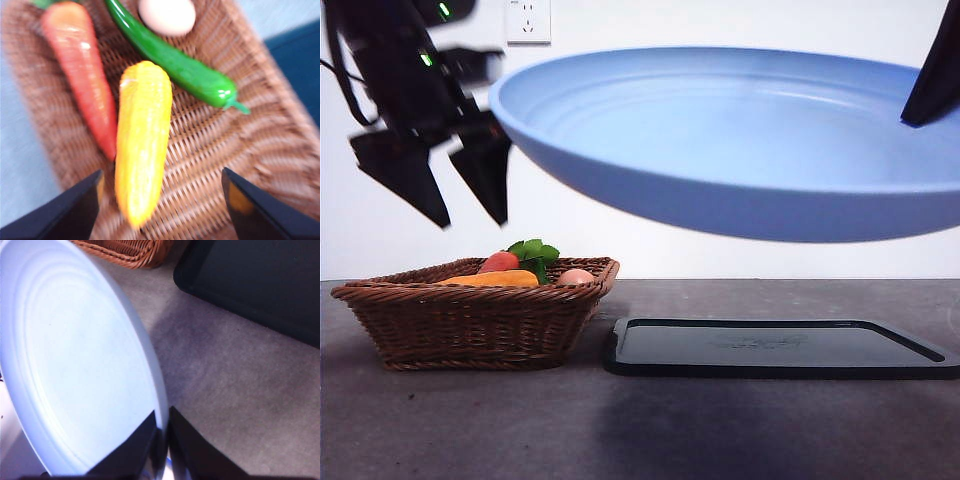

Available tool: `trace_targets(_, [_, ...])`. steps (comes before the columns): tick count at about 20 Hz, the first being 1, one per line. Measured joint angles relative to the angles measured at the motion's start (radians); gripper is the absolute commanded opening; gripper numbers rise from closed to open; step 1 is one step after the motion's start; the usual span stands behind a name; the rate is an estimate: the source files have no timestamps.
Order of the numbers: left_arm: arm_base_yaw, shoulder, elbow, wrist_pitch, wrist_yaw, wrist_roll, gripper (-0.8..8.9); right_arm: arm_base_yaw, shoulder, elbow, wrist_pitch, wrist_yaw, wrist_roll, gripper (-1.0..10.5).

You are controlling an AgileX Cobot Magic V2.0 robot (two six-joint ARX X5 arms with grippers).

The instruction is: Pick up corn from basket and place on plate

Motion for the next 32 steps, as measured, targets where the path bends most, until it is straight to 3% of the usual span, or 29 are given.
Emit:
trace_targets(5, [-0.007,0.143,0.028,0.004,-0.035,0.045,3.78,0.000,-0.004,0.000,-0.013,0.000,0.010,0.0])
trace_targets(13, [-0.008,0.202,0.029,0.052,-0.036,0.048,3.75,0.000,-0.004,0.000,-0.010,0.002,0.014,0.0])
trace_targets(17, [-0.010,0.230,0.029,0.052,-0.036,0.048,3.41,0.000,-0.004,0.000,-0.004,0.009,0.014,0.0])
trace_targets(23, [-0.019,0.237,0.029,0.049,-0.036,0.045,1.57,0.000,-0.004,0.000,-0.003,0.045,0.014,0.0])
trace_targets(29, [-0.016,0.230,0.069,-0.013,-0.036,0.024,1.51,0.000,-0.004,0.000,-0.001,0.053,0.014,0.0])
trace_targets(32, [-0.016,0.143,0.072,-0.034,-0.036,0.006,1.51,-0.002,0.003,0.000,0.018,0.087,0.023,0.0])
